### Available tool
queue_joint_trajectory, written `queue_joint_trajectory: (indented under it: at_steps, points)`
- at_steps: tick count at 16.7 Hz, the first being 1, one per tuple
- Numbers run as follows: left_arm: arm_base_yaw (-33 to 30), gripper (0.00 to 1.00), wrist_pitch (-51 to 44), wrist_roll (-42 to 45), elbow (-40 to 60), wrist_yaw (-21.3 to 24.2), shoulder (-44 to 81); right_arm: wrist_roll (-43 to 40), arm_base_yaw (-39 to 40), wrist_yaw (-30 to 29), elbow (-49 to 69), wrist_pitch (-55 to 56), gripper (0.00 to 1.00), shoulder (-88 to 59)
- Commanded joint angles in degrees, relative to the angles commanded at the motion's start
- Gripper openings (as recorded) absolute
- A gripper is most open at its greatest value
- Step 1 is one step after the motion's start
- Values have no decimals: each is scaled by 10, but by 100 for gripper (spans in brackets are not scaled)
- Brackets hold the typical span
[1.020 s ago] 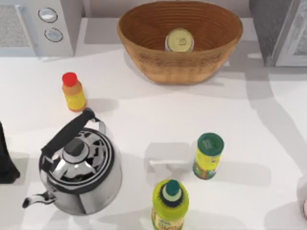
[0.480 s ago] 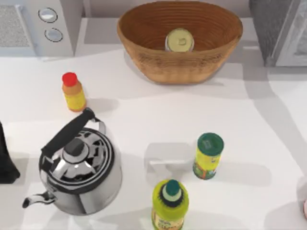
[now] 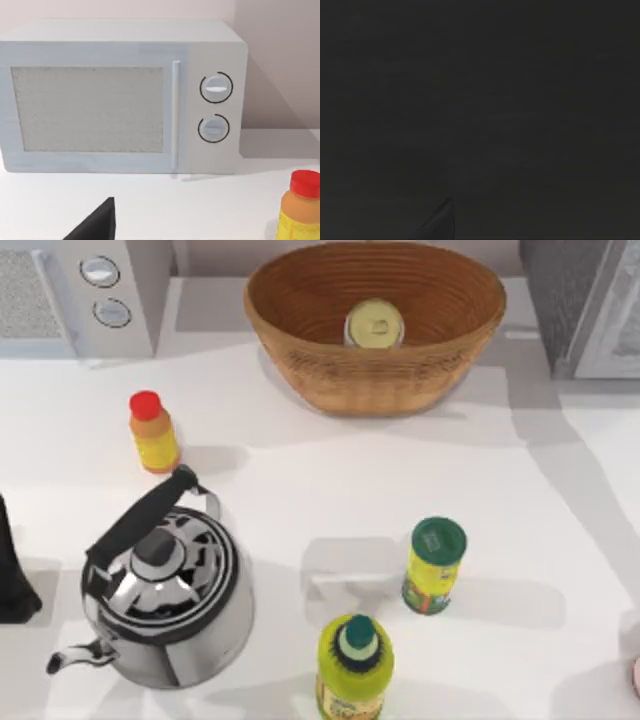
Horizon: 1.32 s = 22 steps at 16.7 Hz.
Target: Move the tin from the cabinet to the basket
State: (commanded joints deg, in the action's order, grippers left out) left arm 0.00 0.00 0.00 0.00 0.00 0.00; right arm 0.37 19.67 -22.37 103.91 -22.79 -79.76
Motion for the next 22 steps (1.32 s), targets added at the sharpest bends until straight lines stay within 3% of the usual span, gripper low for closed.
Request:
queue_joint_trajectory:
  at_steps: [6,17,22]
  points:
    - [0,100,0,0,0,0,0,-1,-26,36,-159,37,100,121]
    - [0,100,0,0,0,0,0,-3,-139,156,-760,160,100,564]
    - [0,100,0,0,0,0,0,-4,-182,204,-970,209,100,736]
